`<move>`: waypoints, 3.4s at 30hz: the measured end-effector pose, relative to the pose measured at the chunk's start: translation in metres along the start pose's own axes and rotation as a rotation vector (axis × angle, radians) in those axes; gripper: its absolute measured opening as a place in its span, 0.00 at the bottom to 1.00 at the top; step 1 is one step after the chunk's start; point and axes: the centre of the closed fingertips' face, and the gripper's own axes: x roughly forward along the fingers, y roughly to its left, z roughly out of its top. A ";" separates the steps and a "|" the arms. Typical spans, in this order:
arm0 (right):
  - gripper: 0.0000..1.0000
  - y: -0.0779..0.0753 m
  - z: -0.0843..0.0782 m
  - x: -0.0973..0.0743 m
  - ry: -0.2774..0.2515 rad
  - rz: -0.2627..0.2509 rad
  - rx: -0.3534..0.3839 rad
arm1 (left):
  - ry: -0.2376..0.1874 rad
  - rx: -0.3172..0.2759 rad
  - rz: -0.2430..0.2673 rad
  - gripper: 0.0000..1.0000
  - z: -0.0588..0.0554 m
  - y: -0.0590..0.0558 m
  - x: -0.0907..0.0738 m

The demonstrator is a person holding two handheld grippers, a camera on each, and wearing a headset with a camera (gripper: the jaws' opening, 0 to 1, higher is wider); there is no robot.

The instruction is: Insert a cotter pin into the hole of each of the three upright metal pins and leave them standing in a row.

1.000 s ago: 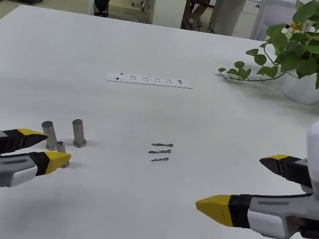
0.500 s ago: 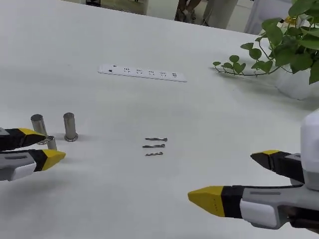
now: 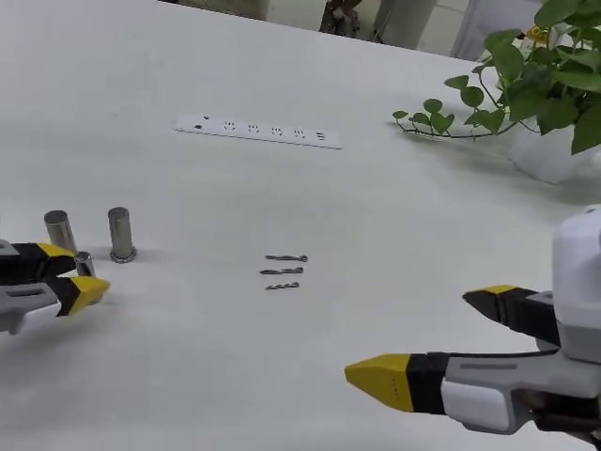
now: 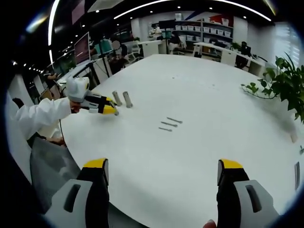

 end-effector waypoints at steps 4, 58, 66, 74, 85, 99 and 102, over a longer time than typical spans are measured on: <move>0.93 -0.001 -0.001 -0.002 -0.001 -0.005 0.005 | -0.011 0.003 0.003 0.08 0.003 0.001 0.000; 0.94 0.010 -0.002 0.002 -0.062 0.043 0.025 | -0.085 0.112 -0.329 0.05 0.030 -0.132 0.012; 0.94 0.007 0.003 0.000 -0.081 0.035 0.032 | -0.063 0.141 -0.344 0.06 0.022 -0.134 0.011; 0.94 0.002 -0.001 0.001 -0.064 0.013 0.044 | -0.053 0.163 -0.331 0.06 0.014 -0.134 0.010; 0.95 0.004 -0.002 0.000 -0.054 0.018 0.042 | -0.072 0.108 -0.356 0.08 0.022 -0.134 0.006; 0.94 0.008 -0.002 -0.002 -0.061 0.032 0.041 | -0.100 0.052 -0.387 0.61 0.027 -0.131 -0.029; 0.94 0.007 -0.003 -0.001 -0.059 0.035 0.040 | -0.094 0.049 -0.389 0.70 0.024 -0.133 -0.036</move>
